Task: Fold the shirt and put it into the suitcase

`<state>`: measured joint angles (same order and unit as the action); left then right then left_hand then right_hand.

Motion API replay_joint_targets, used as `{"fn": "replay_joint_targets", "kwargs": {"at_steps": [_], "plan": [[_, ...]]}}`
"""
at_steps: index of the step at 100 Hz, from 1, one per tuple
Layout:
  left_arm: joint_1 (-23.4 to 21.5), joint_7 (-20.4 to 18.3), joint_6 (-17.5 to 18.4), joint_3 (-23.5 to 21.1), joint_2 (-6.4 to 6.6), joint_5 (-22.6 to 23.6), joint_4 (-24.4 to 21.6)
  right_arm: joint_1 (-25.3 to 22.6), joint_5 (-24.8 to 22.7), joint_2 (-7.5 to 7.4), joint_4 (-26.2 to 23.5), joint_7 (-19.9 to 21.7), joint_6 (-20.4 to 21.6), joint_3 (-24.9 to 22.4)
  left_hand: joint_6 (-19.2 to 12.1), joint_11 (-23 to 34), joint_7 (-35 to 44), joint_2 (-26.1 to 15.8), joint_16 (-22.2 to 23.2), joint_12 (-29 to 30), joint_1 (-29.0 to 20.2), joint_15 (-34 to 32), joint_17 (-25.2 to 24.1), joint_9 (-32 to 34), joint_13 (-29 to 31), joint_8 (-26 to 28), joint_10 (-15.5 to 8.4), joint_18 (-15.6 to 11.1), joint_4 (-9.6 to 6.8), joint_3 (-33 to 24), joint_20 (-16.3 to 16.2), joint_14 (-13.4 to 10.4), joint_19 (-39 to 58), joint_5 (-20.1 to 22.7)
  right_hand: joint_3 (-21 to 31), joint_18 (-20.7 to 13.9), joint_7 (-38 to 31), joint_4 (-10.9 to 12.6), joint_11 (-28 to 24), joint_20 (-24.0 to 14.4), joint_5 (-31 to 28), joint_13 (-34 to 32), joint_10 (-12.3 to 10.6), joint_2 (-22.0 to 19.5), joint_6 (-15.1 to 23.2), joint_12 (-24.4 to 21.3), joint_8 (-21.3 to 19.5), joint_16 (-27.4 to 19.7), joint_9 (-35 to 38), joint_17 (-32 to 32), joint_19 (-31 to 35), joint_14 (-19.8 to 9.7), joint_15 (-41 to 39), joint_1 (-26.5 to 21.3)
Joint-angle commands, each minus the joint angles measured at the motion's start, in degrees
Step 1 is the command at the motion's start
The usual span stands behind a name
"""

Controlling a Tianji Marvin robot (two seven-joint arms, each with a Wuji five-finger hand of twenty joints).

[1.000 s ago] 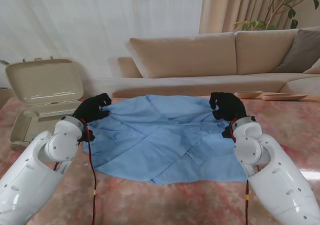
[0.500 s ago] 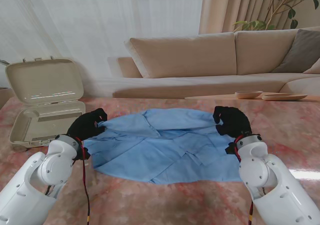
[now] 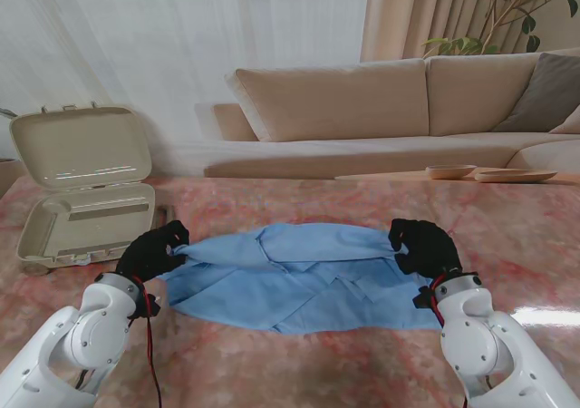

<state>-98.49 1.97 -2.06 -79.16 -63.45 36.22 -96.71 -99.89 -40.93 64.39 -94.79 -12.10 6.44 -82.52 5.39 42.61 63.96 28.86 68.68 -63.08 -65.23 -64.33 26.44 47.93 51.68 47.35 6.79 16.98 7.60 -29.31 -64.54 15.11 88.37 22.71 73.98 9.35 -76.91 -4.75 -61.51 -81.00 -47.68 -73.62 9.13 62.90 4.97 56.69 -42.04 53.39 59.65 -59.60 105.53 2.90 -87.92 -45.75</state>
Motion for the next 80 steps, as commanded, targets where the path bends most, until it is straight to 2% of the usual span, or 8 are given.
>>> {"fn": "replay_joint_targets", "kwargs": {"at_steps": [1,6,7,10,30,34,38,80], "plan": [[-1.4,0.4,-0.7,0.1,-0.15,0.2,0.5,-1.4,0.3,-0.06,0.7,0.9,0.0,0.0,-1.8,-0.2,-0.5,-2.0,0.3,-1.2,-4.4,1.3,-1.2,-0.2,-1.4,1.3,0.8,0.5,0.65,1.6,-1.9,1.9,0.3,0.8,4.9,2.0,0.0,0.6,-3.4,15.6,-1.3,-1.7,8.0,2.0,1.7,-1.0,-0.6,1.8,3.7,1.3,-1.8,-3.7,-2.1,-1.5],[-1.9,0.6,-1.0,0.0,-0.18,0.2,0.5,-1.8,0.3,-0.09,0.8,1.0,0.1,-0.1,-1.8,-0.3,-0.6,-2.1,0.3,-1.3,-4.6,1.5,-1.4,-0.3,-1.6,1.3,0.6,0.6,0.75,2.0,-1.9,1.9,0.1,0.8,4.7,-2.9,0.2,0.3,-3.3,-7.0,-1.5,-1.7,7.7,2.3,1.9,-1.5,-0.4,1.7,3.8,-4.9,13.7,-3.2,-1.8,-1.5],[-2.0,0.6,-1.0,0.0,-0.19,0.2,0.5,-1.8,0.2,-0.1,0.9,1.0,0.1,-0.1,-1.8,-0.3,-0.6,-2.2,0.3,-1.3,-4.6,1.5,-1.5,-0.3,-1.6,1.3,0.6,0.6,0.77,2.1,-1.9,1.9,0.1,0.7,4.7,-2.8,0.2,0.2,-3.2,-2.0,-1.6,-1.7,7.7,2.3,1.9,-1.7,-0.3,1.6,4.0,0.6,8.1,-3.1,-1.7,-1.6],[-2.4,0.7,-1.1,0.0,-0.2,0.2,0.4,-2.0,0.1,-0.12,1.0,1.0,0.1,-0.2,-1.9,-0.4,-0.6,-2.3,0.2,-1.3,-4.6,1.7,-1.6,-0.4,-1.8,1.4,0.5,0.6,0.84,2.3,-1.8,1.9,-0.1,0.8,4.5,-2.4,0.1,0.0,-3.2,-8.1,-1.6,-1.6,7.6,2.4,2.1,-2.0,-0.1,1.5,3.9,-4.3,13.7,-3.0,-1.5,-1.5],[-4.8,1.3,-2.1,-0.5,-0.23,1.0,0.1,-3.0,-0.3,-0.48,1.9,2.5,0.8,-1.1,-2.0,-1.1,-0.6,-3.5,-1.0,-1.5,-6.6,3.6,-2.5,-0.4,-2.4,1.3,-0.2,1.1,1.0,7.5,-0.8,2.1,-1.8,0.5,3.8,-2.4,-0.1,-1.3,-2.9,-9.0,-2.3,-1.6,6.9,3.6,2.7,-4.6,1.4,0.8,4.6,-4.9,14.4,-1.4,-0.3,-1.3],[-5.2,1.2,-2.4,-0.6,-0.19,1.2,0.0,-3.2,-0.3,-0.58,2.1,2.9,1.0,-1.2,-2.0,-1.3,-0.7,-3.6,-1.1,-1.4,-6.6,3.8,-2.8,-0.6,-2.6,1.2,-0.3,1.1,1.01,8.0,-0.7,2.1,-2.0,0.3,3.5,-0.9,-0.2,-1.7,-3.3,22.4,-2.3,-1.5,6.7,3.6,2.7,-5.5,1.7,0.4,4.5,-5.5,2.5,-1.0,-0.1,-1.3],[-5.4,1.2,-2.5,-0.6,-0.17,1.3,0.1,-3.4,-0.3,-0.68,2.2,3.4,1.2,-1.3,-2.0,-1.7,-0.6,-4.5,-1.7,-1.6,-8.1,4.3,-3.2,-0.6,-2.9,1.0,-0.5,1.1,0.26,11.7,0.0,2.1,-2.3,0.2,3.2,-0.5,-0.2,-2.1,-3.4,31.4,-2.4,-1.5,6.6,3.8,2.9,-6.0,1.9,0.2,4.6,-7.4,2.5,-0.6,0.2,-1.1],[-7.0,-2.4,-4.7,-1.3,0.47,1.4,1.4,-4.1,-1.1,-1.98,2.8,10.0,2.1,-1.8,-0.9,-7.2,-3.2,-7.5,-5.6,0.6,-7.8,11.2,-7.2,-1.9,-6.2,-2.5,0.6,2.1,-2.22,20.1,4.1,3.1,-7.3,-0.4,-2.7,2.5,1.5,-6.2,-1.6,36.9,-4.3,-1.4,1.3,2.2,6.4,-7.5,4.0,-3.9,6.4,-1.2,1.2,3.9,7.1,4.9]]}}
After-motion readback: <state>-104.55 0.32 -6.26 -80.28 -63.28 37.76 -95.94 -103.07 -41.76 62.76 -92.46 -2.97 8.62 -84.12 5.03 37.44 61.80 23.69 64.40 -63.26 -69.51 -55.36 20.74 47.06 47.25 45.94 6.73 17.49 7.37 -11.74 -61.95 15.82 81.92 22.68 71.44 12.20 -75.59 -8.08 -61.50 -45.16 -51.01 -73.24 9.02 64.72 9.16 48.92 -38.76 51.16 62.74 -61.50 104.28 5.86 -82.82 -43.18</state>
